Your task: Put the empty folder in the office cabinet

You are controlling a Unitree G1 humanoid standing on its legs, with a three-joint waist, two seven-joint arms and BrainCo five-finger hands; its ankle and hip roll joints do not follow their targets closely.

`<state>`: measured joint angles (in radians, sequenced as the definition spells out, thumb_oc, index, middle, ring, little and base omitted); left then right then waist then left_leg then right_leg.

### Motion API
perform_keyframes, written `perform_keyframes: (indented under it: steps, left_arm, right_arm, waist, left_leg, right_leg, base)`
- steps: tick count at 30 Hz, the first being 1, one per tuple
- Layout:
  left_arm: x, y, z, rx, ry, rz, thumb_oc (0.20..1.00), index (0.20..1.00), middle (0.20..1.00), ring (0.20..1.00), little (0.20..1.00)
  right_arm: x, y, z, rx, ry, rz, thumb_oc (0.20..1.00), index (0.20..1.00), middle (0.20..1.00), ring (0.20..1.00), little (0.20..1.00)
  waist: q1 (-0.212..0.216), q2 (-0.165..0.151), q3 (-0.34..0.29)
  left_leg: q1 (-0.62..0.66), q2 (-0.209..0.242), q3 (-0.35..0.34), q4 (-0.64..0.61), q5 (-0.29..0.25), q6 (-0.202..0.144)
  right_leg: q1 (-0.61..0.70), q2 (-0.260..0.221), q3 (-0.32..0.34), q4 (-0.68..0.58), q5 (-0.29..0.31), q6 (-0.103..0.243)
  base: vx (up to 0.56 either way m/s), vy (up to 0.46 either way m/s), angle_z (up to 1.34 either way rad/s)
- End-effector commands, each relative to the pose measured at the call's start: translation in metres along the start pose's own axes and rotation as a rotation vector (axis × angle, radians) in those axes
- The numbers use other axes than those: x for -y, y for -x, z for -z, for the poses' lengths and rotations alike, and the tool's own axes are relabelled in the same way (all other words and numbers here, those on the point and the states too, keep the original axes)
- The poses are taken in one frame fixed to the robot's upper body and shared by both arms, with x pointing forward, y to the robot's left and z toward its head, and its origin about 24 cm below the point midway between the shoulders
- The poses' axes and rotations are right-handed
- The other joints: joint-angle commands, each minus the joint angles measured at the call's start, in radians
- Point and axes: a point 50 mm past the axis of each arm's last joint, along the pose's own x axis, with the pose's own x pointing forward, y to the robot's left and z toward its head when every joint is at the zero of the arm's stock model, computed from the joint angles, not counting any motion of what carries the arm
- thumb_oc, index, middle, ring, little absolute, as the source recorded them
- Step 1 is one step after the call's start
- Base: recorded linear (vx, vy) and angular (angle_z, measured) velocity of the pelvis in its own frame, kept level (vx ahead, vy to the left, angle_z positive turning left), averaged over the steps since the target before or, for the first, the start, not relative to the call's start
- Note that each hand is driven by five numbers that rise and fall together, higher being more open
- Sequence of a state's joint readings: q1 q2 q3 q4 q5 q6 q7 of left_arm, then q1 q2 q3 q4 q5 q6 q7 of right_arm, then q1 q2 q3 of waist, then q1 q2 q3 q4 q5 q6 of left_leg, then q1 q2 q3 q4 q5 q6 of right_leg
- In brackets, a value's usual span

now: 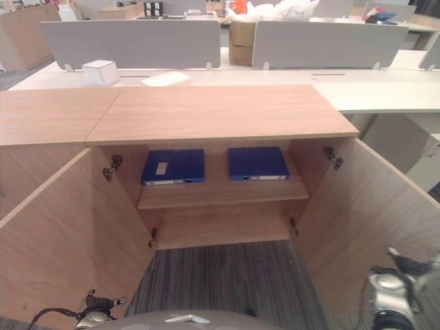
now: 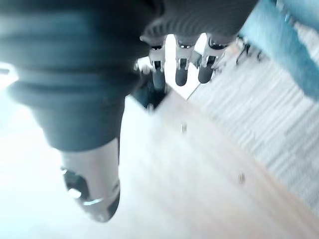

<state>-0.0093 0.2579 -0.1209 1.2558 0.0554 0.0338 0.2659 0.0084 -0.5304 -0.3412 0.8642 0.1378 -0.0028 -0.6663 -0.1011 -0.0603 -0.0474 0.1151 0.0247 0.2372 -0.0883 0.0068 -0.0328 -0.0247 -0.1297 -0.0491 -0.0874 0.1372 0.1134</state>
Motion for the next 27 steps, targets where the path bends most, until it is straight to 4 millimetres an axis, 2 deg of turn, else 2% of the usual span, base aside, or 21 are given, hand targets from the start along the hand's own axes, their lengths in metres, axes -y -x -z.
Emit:
perform_keyframes:
  steps: [1, 5, 6, 7, 8, 10, 11, 13, 14, 18, 21, 25, 27]
  left_arm:
    - [-0.016, -0.005, -0.018, 0.045, -0.052, -0.068, 1.000, 1.000, 1.000, 1.000, 1.000]
    - [-0.016, -0.005, -0.018, 0.045, -0.052, -0.068, 1.000, 1.000, 1.000, 1.000, 1.000]
    - [-0.019, -0.005, -0.016, 0.040, -0.080, -0.083, 1.000, 1.000, 1.000, 1.000, 1.000]
    - [-0.016, -0.005, -0.011, 0.026, -0.105, -0.080, 1.000, 1.000, 1.000, 1.000, 1.000]
    - [-0.015, -0.004, -0.009, 0.018, -0.105, -0.078, 1.000, 1.000, 1.000, 1.000, 1.000]
    - [-0.014, -0.004, -0.003, -0.003, -0.106, -0.072, 1.000, 1.000, 1.000, 1.000, 1.000]
    - [-0.014, -0.004, -0.003, -0.003, -0.106, -0.072, 1.000, 1.000, 1.000, 1.000, 1.000]
    - [-0.012, -0.003, 0.002, -0.026, -0.087, -0.054, 1.000, 1.000, 1.000, 1.000, 1.000]
    - [-0.013, -0.003, 0.004, -0.031, -0.085, -0.048, 1.000, 1.000, 1.000, 1.000, 1.000]
    - [-0.020, -0.005, 0.004, -0.024, -0.088, -0.038, 1.000, 1.000, 1.000, 1.000, 1.000]
    - [-0.024, -0.005, 0.003, -0.001, -0.098, -0.026, 1.000, 1.000, 1.000, 1.000, 1.000]
    - [-0.024, -0.005, -0.001, 0.045, -0.129, 0.003, 1.000, 1.000, 1.000, 1.000, 1.000]
    - [-0.025, -0.006, -0.002, 0.049, -0.130, 0.008, 1.000, 1.000, 1.000, 1.000, 1.000]
  right_arm:
    - [0.024, -0.022, -0.036, 0.068, -0.025, 0.200, 1.000, 1.000, 1.000, 1.000, 1.000]
    - [0.024, -0.022, -0.036, 0.068, -0.025, 0.200, 1.000, 1.000, 1.000, 1.000, 1.000]
    - [0.059, -0.036, -0.028, -0.009, 0.026, 0.381, 1.000, 1.000, 1.000, 1.000, 1.000]
    - [0.073, -0.040, -0.020, -0.059, 0.045, 0.457, 1.000, 1.000, 1.000, 1.000, 1.000]
    - [0.076, -0.041, -0.020, -0.070, 0.008, 0.464, 1.000, 1.000, 1.000, 1.000, 1.000]
    - [0.069, -0.040, -0.020, -0.096, -0.120, 0.416, 1.000, 1.000, 1.000, 1.000, 1.000]
    - [0.069, -0.040, -0.020, -0.097, -0.120, 0.416, 1.000, 1.000, 1.000, 1.000, 1.000]
    - [0.051, -0.038, -0.025, -0.107, -0.331, 0.254, 1.000, 1.000, 1.000, 1.000, 1.000]
    - [0.043, -0.036, -0.023, -0.103, -0.363, 0.160, 1.000, 1.000, 1.000, 1.000, 1.000]
    - [0.038, -0.041, -0.040, -0.036, -0.353, 0.045, 1.000, 1.000, 1.000, 1.000, 1.000]
    - [0.042, -0.051, -0.078, 0.054, -0.432, -0.014, 1.000, 1.000, 1.000, 1.000, 1.000]
    - [0.023, -0.046, -0.121, 0.181, -0.516, -0.284, 1.000, 1.000, 1.000, 1.000, 1.000]
    - [0.021, -0.046, -0.127, 0.195, -0.499, -0.318, 1.000, 1.000, 1.000, 1.000, 1.000]
  waist:
    - [0.002, 0.036, 0.038]
    - [0.002, 0.036, 0.038]
    - [0.000, 0.038, 0.034]
    - [0.004, 0.044, 0.032]
    - [0.004, 0.046, 0.030]
    - [0.005, 0.048, 0.030]
    - [0.005, 0.047, 0.030]
    - [0.004, 0.050, 0.035]
    - [0.003, 0.049, 0.038]
    - [0.008, 0.051, 0.047]
    - [0.025, 0.060, 0.056]
    - [0.045, 0.077, 0.063]
    - [0.048, 0.079, 0.063]
  left_leg:
    - [-0.039, 0.035, -0.066, 0.001, -0.041, -0.004]
    - [-0.039, 0.035, -0.066, 0.001, -0.041, -0.004]
    - [-0.027, 0.039, -0.073, 0.001, -0.049, -0.007]
    - [-0.028, 0.041, -0.080, 0.001, -0.045, -0.009]
    - [-0.028, 0.041, -0.082, 0.001, -0.046, -0.009]
    - [-0.027, 0.043, -0.081, 0.001, -0.047, -0.010]
    - [-0.027, 0.043, -0.081, 0.001, -0.047, -0.010]
    - [-0.027, 0.044, -0.076, 0.001, -0.047, -0.011]
    - [-0.026, 0.044, -0.074, 0.001, -0.046, -0.012]
    - [-0.032, 0.044, -0.069, 0.001, -0.041, -0.013]
    - [-0.042, 0.040, -0.065, 0.001, -0.033, -0.015]
    - [-0.056, 0.034, -0.064, 0.001, -0.024, -0.020]
    - [-0.058, 0.034, -0.064, 0.001, -0.022, -0.021]
  right_leg:
    - [0.015, 0.019, -0.040, 0.085, -0.122, 0.035]
    - [0.015, 0.019, -0.040, 0.085, -0.122, 0.035]
    - [0.027, 0.023, -0.044, 0.086, -0.135, 0.033]
    - [0.030, 0.023, -0.048, 0.083, -0.135, 0.031]
    - [0.033, 0.024, -0.050, 0.080, -0.135, 0.031]
    - [0.037, 0.026, -0.051, 0.077, -0.136, 0.031]
    - [0.037, 0.026, -0.051, 0.077, -0.136, 0.031]
    - [0.037, 0.027, -0.048, 0.074, -0.136, 0.030]
    - [0.037, 0.028, -0.046, 0.073, -0.136, 0.029]
    - [0.031, 0.026, -0.045, 0.070, -0.131, 0.030]
    - [0.024, 0.023, -0.044, 0.056, -0.120, 0.033]
    - [0.021, 0.017, -0.046, 0.036, -0.109, 0.035]
    - [0.021, 0.017, -0.046, 0.033, -0.108, 0.034]
  base:
    - [0.00, 0.000, 0.00]
    - [0.02, -0.006, 0.00]
    - [0.08, -0.039, 0.01]
    - [0.09, -0.043, 0.10]
    - [0.04, -0.025, 0.25]
    - [0.02, -0.018, 0.23]
    - [0.01, -0.013, -0.04]
    - [-0.01, -0.022, -0.07]
    - [-0.02, -0.038, -0.03]
    - [-0.02, -0.026, -0.01]
    - [0.00, 0.000, 0.00]
    - [-0.01, -0.006, -0.01]
    - [-0.01, -0.016, -0.05]
